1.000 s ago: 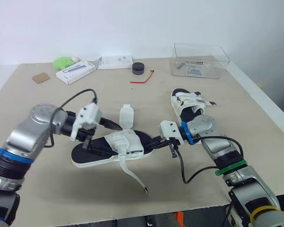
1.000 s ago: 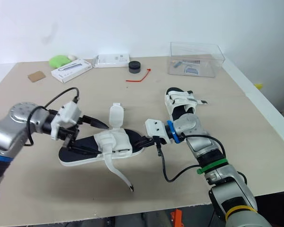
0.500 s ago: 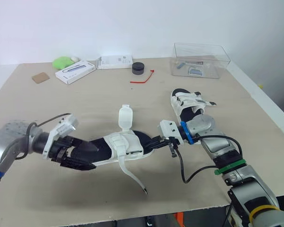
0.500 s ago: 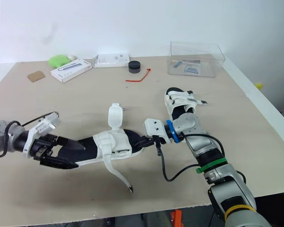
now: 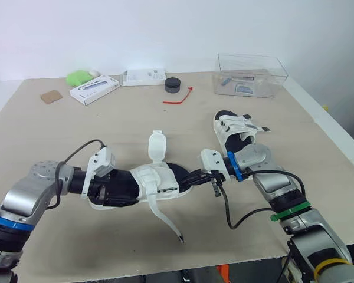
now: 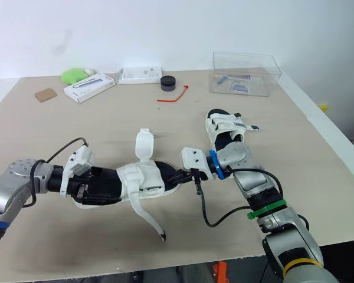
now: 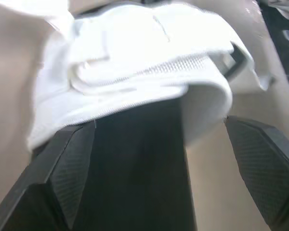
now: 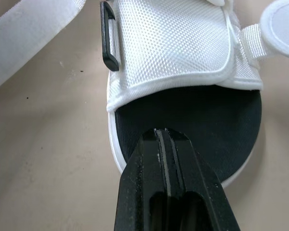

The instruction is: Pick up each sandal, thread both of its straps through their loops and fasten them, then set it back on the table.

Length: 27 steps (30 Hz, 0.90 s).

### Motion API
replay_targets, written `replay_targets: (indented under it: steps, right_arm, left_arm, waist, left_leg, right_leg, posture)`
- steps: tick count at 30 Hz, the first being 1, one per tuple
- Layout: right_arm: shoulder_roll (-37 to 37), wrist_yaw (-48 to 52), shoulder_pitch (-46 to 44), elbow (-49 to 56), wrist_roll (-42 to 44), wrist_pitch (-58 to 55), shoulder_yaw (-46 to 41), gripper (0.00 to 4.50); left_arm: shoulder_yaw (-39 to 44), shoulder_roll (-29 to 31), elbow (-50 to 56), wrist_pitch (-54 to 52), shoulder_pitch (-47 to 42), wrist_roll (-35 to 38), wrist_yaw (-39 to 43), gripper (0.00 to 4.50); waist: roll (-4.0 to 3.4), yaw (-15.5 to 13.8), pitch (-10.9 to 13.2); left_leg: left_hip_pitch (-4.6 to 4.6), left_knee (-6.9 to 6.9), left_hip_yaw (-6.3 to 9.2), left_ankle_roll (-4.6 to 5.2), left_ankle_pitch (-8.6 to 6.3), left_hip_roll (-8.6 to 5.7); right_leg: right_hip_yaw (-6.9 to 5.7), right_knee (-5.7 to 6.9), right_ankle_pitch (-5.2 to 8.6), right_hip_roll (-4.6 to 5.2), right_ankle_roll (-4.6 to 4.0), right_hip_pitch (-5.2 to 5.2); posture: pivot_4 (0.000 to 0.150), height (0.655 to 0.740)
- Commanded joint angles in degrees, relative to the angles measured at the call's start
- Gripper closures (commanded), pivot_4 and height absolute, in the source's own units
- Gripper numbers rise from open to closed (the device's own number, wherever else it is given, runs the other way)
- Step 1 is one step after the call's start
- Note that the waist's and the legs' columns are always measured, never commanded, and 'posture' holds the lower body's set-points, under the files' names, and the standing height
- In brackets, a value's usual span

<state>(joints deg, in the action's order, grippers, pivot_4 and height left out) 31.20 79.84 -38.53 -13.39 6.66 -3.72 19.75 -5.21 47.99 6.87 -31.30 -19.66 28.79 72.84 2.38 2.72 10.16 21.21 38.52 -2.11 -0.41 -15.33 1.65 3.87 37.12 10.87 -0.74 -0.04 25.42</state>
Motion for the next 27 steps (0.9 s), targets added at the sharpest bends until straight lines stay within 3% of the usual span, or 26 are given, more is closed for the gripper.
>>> replay_targets:
  steps: [1, 15, 27]
  right_arm:
    - [0.3, -0.8, 0.2, 4.0, 2.2, -2.2, -2.3, 4.50]
    - [-0.1, -3.4, 0.1, 5.3, 2.5, -4.5, -2.3, 4.50]
    - [0.1, -3.8, -3.3, -1.5, 0.9, -0.1, -2.8, 4.50]
  left_arm:
    - [-0.4, -1.7, -1.3, 4.0, -1.9, -2.1, 0.0, 0.09]
    - [-4.9, -9.4, -5.8, 7.5, -9.2, -5.6, 1.0, 0.09]
    - [-4.7, -9.8, -4.8, 7.0, -10.1, -5.8, 2.1, 0.09]
  waist:
    - [0.00, -0.1, 0.0]
    - [0.00, 0.0, 0.0]
    - [0.00, 0.0, 0.0]
  left_leg:
    - [0.01, 0.00, 0.01, 0.00, 0.00, 0.00]
    - [0.09, 0.03, 0.01, 0.01, -0.02, -0.05]
    - [0.09, 0.04, 0.01, 0.03, -0.04, -0.05]
  right_leg:
    - [-0.02, 0.00, 0.01, 0.00, -0.01, 0.01]
    - [0.01, -0.06, -0.03, 0.04, 0.09, 0.00]
    - [0.02, -0.06, -0.03, 0.03, 0.10, 0.01]
  posture:
    - [0.150, 0.7400]
    - [0.150, 0.7400]
    - [0.150, 0.7400]
